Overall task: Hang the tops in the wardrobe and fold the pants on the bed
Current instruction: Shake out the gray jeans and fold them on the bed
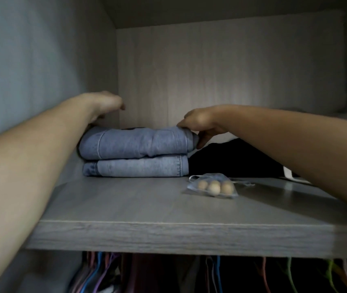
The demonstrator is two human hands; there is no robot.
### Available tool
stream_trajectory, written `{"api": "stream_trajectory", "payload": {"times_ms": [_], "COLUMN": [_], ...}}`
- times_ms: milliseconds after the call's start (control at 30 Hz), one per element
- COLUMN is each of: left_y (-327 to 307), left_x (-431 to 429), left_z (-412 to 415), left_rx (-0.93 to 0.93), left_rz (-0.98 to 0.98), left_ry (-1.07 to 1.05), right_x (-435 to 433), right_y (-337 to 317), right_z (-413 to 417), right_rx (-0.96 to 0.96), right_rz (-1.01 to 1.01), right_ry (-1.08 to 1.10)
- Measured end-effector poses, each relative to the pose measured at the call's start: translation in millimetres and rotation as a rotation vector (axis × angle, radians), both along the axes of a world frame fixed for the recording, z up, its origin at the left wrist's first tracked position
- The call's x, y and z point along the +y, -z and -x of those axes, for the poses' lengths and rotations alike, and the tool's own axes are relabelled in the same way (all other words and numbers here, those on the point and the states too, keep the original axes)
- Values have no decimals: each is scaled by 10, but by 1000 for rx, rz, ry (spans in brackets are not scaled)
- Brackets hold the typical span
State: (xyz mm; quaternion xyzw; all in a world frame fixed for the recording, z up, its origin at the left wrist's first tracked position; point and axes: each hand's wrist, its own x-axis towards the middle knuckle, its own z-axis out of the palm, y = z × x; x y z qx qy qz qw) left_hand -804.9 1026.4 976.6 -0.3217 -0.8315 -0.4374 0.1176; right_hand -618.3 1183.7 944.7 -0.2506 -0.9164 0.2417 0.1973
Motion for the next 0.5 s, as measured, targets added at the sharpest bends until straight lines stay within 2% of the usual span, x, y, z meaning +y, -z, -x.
{"api": "stream_trajectory", "payload": {"times_ms": [100,167,233,400,500], "left_y": [57,95,151,209,233], "left_x": [-33,-130,-184,-93,-92], "left_z": [-64,-115,-164,-237,-291], "left_rx": [-1,-64,-18,202,296], "left_rz": [214,424,647,814,856], "left_ry": [157,326,427,277,232], "right_x": [-46,-67,-65,-148,-262], "right_y": [-80,-104,-66,67,98], "right_z": [-79,-125,-147,-85,-131], "right_rx": [-72,-149,-213,-254,-269], "right_rz": [28,26,-19,-198,-380], "right_ry": [-30,-96,-141,-96,-60]}}
